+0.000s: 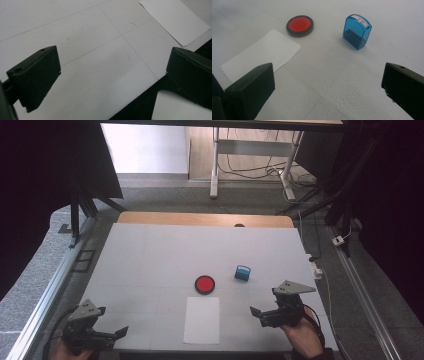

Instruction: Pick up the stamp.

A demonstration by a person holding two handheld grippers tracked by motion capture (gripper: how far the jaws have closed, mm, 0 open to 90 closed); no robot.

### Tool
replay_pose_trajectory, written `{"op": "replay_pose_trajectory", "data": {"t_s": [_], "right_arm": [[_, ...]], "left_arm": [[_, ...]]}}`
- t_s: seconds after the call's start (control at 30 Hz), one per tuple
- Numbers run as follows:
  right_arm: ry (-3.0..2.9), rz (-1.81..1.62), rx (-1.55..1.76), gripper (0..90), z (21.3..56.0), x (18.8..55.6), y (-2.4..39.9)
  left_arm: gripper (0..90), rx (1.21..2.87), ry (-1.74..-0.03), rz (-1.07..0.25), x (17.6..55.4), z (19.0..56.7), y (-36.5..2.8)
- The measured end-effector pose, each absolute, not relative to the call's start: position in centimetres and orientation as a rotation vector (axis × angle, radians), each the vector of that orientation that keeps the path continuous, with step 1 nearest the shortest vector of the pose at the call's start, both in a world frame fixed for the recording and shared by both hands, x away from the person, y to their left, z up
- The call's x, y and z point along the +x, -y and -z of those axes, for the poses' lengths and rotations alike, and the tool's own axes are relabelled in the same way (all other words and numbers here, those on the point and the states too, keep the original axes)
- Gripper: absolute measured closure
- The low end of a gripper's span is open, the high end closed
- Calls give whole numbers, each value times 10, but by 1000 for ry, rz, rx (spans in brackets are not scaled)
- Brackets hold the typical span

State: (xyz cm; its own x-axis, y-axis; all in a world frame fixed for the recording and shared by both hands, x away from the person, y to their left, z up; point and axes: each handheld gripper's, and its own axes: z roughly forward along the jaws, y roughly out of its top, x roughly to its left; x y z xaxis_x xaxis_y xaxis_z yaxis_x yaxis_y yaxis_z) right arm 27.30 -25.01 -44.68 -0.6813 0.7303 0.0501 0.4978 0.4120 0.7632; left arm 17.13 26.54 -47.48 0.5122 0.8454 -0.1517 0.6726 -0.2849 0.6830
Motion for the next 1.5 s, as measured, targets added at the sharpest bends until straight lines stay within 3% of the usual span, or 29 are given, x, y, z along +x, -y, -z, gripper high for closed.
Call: {"op": "replay_pose_trajectory", "data": {"t_s": [1.5], "right_arm": [[-2455, -1011, 1061, 0, 452, 351, 229]], "left_arm": [[0, 2045, -1238, -304, 172, 475, -266]]}}
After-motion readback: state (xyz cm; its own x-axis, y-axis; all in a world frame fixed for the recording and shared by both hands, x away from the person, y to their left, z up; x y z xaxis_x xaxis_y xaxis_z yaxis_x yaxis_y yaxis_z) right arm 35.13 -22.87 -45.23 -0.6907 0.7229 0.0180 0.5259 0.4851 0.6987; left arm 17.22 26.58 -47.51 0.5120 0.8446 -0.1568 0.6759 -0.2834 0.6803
